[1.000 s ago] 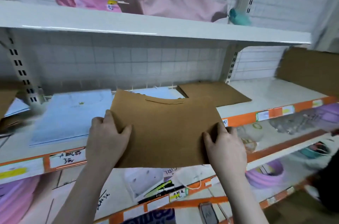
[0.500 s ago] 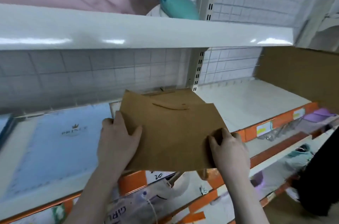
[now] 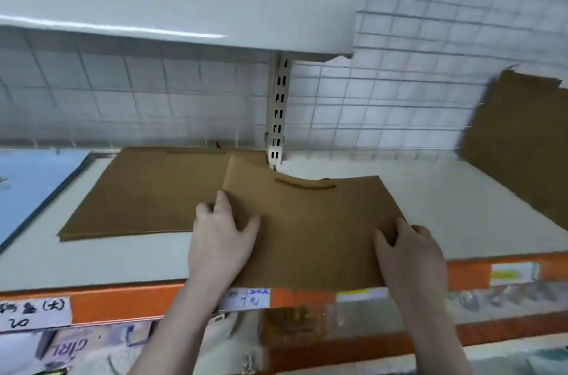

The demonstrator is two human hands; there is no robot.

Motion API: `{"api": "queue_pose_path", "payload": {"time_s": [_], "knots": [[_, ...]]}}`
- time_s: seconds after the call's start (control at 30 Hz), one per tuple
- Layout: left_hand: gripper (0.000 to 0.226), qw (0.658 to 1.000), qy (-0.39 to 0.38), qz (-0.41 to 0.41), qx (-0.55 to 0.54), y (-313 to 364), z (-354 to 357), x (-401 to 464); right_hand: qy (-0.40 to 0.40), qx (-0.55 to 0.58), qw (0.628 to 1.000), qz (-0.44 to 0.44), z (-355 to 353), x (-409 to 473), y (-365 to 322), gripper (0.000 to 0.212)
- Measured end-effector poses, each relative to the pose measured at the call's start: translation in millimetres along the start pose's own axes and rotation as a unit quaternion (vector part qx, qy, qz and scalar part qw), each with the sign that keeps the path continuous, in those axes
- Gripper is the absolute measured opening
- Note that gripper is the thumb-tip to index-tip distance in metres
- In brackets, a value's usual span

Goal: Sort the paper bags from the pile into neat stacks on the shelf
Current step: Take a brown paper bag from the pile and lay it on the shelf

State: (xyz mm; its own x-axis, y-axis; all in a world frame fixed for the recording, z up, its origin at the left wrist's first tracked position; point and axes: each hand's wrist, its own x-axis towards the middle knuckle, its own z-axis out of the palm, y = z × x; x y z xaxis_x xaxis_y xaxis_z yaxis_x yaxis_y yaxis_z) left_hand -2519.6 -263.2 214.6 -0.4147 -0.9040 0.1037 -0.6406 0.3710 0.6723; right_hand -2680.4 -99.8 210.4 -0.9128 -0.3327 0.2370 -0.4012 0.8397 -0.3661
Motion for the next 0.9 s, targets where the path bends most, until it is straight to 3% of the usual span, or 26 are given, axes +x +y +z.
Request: {"api": "queue_pose_path", "payload": {"time_s": [0.3, 0.67, 0.9], "knots": [[0.074, 0.998, -0.004, -0.02, 0.051, 71.8, 65.6, -5.9, -0.035, 0.013, 0.999, -0.006, -5.5, 85.0, 62.3, 0.037], [0.068, 0.978, -0.04, 0.01, 0.205, 98.3, 116.9, 22.1, -0.066, -0.086, 0.993, -0.052, 10.1, 132.7, 89.6, 0.046], [0.071, 0.967, -0.061, 0.015, 0.245, 103.3, 127.8, 48.0, -0.083, -0.109, 0.988, -0.077, 19.1, 152.5, 84.1, 0.05]]}}
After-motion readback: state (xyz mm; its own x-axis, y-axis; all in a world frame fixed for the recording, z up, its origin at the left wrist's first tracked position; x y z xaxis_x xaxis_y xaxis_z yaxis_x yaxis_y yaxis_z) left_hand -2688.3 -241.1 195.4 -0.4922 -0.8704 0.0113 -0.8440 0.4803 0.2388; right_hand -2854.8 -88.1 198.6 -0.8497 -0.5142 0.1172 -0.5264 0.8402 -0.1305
